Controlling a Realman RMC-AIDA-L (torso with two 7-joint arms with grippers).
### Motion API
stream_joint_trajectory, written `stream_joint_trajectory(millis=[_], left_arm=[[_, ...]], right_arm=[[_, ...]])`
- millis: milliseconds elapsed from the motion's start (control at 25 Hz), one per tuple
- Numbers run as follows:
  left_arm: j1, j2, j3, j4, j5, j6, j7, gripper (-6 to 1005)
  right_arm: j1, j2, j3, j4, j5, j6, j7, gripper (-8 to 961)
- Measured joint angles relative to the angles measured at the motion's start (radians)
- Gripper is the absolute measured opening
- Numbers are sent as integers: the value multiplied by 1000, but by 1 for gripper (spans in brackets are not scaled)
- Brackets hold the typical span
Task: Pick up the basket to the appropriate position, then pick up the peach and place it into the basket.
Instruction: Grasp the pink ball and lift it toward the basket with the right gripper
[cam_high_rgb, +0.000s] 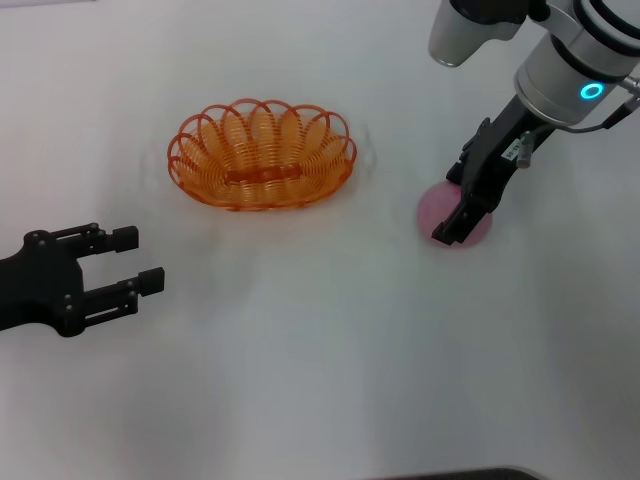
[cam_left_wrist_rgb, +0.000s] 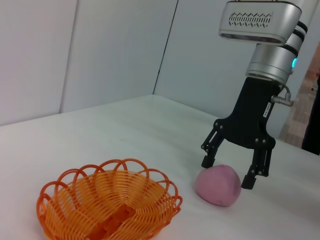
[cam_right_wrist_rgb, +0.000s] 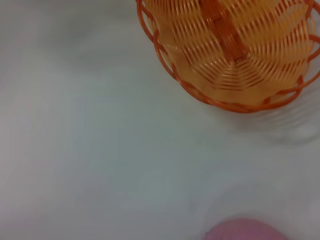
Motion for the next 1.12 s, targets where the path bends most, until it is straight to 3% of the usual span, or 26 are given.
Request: stream_joint_trajectory(millis=[240,680,1120], left_arm=[[-1,0,0,0,1,-1,0,635],[-2,0,0,-1,1,-8,0,636],[-4,0,0,-2,0,-8,-3,637]], right_arm=[[2,-1,-3,0,-2,3,5,941],[2,0,-30,-2,-31,10,23,815],[10,-1,-39,-11,-31,9,25,328]])
